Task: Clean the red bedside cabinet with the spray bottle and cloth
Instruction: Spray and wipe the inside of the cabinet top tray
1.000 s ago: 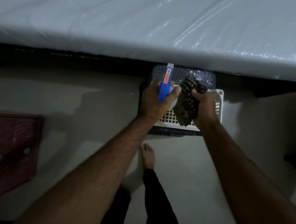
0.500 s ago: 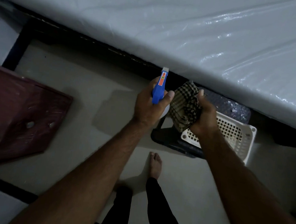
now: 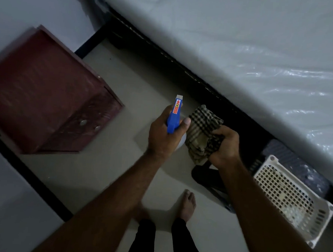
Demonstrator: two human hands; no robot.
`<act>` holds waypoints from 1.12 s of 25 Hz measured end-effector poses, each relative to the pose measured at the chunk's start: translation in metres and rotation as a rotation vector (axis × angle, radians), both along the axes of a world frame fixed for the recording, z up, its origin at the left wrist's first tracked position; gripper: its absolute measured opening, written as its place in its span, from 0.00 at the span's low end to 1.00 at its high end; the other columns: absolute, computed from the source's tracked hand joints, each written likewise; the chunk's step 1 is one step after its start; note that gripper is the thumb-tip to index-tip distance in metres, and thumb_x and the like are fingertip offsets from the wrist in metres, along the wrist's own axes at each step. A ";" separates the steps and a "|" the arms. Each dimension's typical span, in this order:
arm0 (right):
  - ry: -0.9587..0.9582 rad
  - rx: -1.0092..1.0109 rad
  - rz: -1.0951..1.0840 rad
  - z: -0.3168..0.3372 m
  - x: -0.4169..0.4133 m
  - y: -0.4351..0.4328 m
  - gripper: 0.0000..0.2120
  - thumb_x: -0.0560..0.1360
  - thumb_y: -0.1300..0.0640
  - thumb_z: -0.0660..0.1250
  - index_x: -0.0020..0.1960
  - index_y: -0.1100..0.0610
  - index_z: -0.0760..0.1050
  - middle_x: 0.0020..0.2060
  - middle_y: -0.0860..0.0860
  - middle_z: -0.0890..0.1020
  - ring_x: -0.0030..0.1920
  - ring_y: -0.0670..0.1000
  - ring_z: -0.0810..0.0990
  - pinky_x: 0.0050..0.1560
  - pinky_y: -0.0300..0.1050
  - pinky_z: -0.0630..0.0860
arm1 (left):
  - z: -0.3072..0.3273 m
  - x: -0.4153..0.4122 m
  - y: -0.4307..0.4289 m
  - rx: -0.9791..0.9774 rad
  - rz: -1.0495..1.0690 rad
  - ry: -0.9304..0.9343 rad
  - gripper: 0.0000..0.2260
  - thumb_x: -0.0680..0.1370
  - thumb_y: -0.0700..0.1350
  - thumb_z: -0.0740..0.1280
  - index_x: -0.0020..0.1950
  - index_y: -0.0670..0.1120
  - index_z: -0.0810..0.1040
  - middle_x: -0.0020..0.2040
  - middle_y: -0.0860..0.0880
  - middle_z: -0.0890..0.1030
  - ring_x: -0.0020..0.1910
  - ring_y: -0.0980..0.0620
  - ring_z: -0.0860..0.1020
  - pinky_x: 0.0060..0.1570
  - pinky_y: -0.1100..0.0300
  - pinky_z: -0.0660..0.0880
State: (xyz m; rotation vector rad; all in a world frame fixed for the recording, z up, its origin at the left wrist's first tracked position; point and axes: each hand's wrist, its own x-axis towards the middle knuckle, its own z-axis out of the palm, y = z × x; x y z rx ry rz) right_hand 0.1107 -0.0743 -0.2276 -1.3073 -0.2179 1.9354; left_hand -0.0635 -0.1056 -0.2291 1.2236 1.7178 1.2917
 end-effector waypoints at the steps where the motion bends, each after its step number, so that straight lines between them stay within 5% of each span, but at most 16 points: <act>1: 0.040 0.031 0.042 0.000 -0.015 0.000 0.18 0.80 0.58 0.60 0.65 0.62 0.79 0.59 0.61 0.84 0.56 0.60 0.84 0.60 0.57 0.79 | 0.002 -0.016 -0.004 -0.003 0.032 0.003 0.21 0.76 0.56 0.70 0.63 0.44 0.78 0.35 0.52 0.76 0.36 0.50 0.77 0.43 0.46 0.79; 5: 0.041 -0.004 0.284 0.000 -0.090 0.000 0.20 0.77 0.58 0.70 0.68 0.63 0.78 0.63 0.62 0.82 0.59 0.60 0.84 0.64 0.57 0.79 | 0.007 -0.077 -0.024 0.006 0.128 0.009 0.19 0.76 0.56 0.70 0.58 0.43 0.78 0.35 0.48 0.77 0.35 0.47 0.77 0.41 0.45 0.78; 10: 0.076 -0.095 0.349 0.000 -0.175 -0.007 0.18 0.80 0.62 0.60 0.64 0.65 0.81 0.62 0.62 0.83 0.57 0.60 0.84 0.66 0.56 0.77 | -0.004 -0.157 -0.060 -0.039 0.243 -0.141 0.15 0.77 0.54 0.72 0.50 0.43 0.76 0.30 0.55 0.71 0.31 0.51 0.72 0.36 0.51 0.73; 15: 0.092 -0.064 0.574 -0.005 -0.249 -0.023 0.17 0.79 0.62 0.59 0.59 0.63 0.85 0.52 0.62 0.86 0.49 0.58 0.86 0.50 0.48 0.83 | -0.014 -0.219 -0.097 -0.059 0.386 -0.181 0.14 0.76 0.52 0.72 0.54 0.43 0.79 0.31 0.54 0.74 0.34 0.51 0.76 0.43 0.51 0.77; 20: 0.095 -0.062 0.680 -0.021 -0.315 -0.035 0.22 0.76 0.63 0.59 0.68 0.67 0.78 0.50 0.63 0.86 0.45 0.59 0.86 0.44 0.49 0.83 | -0.024 -0.258 -0.120 -0.060 0.516 -0.219 0.09 0.76 0.49 0.74 0.49 0.46 0.78 0.36 0.42 0.77 0.36 0.43 0.77 0.41 0.47 0.77; 25: 0.141 -0.138 0.581 -0.048 -0.355 -0.036 0.25 0.76 0.67 0.52 0.67 0.68 0.80 0.65 0.66 0.80 0.64 0.65 0.82 0.65 0.60 0.79 | -0.042 -0.295 -0.146 -0.051 0.658 -0.218 0.11 0.76 0.51 0.74 0.48 0.44 0.79 0.36 0.42 0.77 0.35 0.47 0.77 0.40 0.56 0.76; 28: 0.070 -0.141 0.685 -0.065 -0.379 -0.031 0.23 0.78 0.67 0.51 0.65 0.69 0.80 0.64 0.68 0.81 0.59 0.66 0.84 0.60 0.63 0.81 | -0.055 -0.310 -0.161 -0.096 0.749 -0.222 0.11 0.74 0.57 0.73 0.49 0.52 0.79 0.33 0.41 0.75 0.31 0.45 0.73 0.36 0.52 0.74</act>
